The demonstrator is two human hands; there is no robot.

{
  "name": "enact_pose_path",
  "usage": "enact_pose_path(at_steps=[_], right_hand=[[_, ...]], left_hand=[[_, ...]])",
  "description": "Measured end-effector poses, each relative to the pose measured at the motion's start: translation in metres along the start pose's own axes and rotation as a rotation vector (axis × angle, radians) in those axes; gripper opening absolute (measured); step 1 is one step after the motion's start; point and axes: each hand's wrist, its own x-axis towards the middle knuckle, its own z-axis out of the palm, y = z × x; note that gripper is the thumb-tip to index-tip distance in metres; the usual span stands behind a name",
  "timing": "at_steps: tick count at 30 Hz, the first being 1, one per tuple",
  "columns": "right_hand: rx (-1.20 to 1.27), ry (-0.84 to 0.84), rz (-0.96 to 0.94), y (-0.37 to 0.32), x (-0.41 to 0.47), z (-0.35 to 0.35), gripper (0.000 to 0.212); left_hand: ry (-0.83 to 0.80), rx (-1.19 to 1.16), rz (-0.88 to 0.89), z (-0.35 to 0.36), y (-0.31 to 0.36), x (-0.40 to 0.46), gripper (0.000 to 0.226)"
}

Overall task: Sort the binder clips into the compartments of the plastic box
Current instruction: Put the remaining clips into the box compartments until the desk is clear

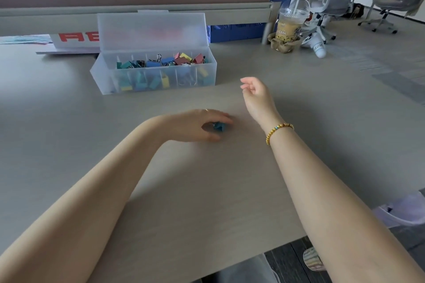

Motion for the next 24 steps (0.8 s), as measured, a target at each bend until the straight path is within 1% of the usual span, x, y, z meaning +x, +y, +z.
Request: enact_pose_path(at_steps=[2, 3, 6, 7, 9, 10, 11, 12, 13, 14, 15, 17, 19, 22, 24], right_hand=[[0.004, -0.004, 0.003, 0.0, -0.001, 0.001, 0.035], [0.004, -0.003, 0.002, -0.001, -0.001, 0.002, 0.035], [0.02, 0.009, -0.019, -0.006, -0.002, 0.008, 0.035], [0.027, 0.013, -0.034, -0.008, 0.001, 0.012, 0.034], [0.06, 0.026, -0.063, -0.015, 0.006, 0.021, 0.027], [0.089, 0.045, -0.078, -0.019, 0.009, 0.025, 0.031], [0.113, 0.07, -0.094, -0.022, 0.015, 0.028, 0.044], [0.131, 0.094, -0.085, -0.026, 0.018, 0.032, 0.042], [0.134, 0.11, -0.074, -0.026, 0.024, 0.035, 0.027], [0.139, 0.134, -0.067, -0.027, 0.028, 0.038, 0.026], [0.133, 0.157, -0.072, -0.026, 0.033, 0.04, 0.034], [0.158, 0.19, -0.073, -0.026, 0.039, 0.043, 0.037], [0.165, 0.205, -0.075, -0.024, 0.045, 0.046, 0.037], [0.17, 0.234, -0.088, -0.026, 0.053, 0.049, 0.036], [0.158, 0.236, -0.111, -0.028, 0.056, 0.051, 0.033]], left_hand=[[0.195, 0.03, -0.009, 0.004, -0.002, 0.004, 0.036], [0.257, 0.056, -0.019, 0.005, -0.002, 0.006, 0.032], [0.379, 0.082, -0.018, 0.003, -0.002, 0.012, 0.034], [0.452, 0.069, -0.005, -0.002, -0.001, 0.015, 0.035], [0.654, -0.039, -0.016, -0.018, 0.003, 0.022, 0.033], [0.748, -0.117, -0.044, -0.03, 0.003, 0.028, 0.029], [0.824, -0.172, -0.076, -0.042, 0.002, 0.034, 0.024], [0.88, -0.19, -0.112, -0.055, -0.001, 0.042, 0.021], [0.914, -0.196, -0.151, -0.068, -0.004, 0.049, 0.022], [0.931, -0.206, -0.187, -0.079, -0.008, 0.056, 0.023], [0.932, -0.22, -0.219, -0.091, -0.012, 0.062, 0.025], [0.898, -0.193, -0.262, -0.108, -0.02, 0.076, 0.027], [0.83, -0.097, -0.311, -0.116, -0.029, 0.09, 0.028], [0.722, -0.01, -0.385, -0.118, -0.043, 0.113, 0.023], [0.635, 0.057, -0.432, -0.115, -0.05, 0.124, 0.029]])
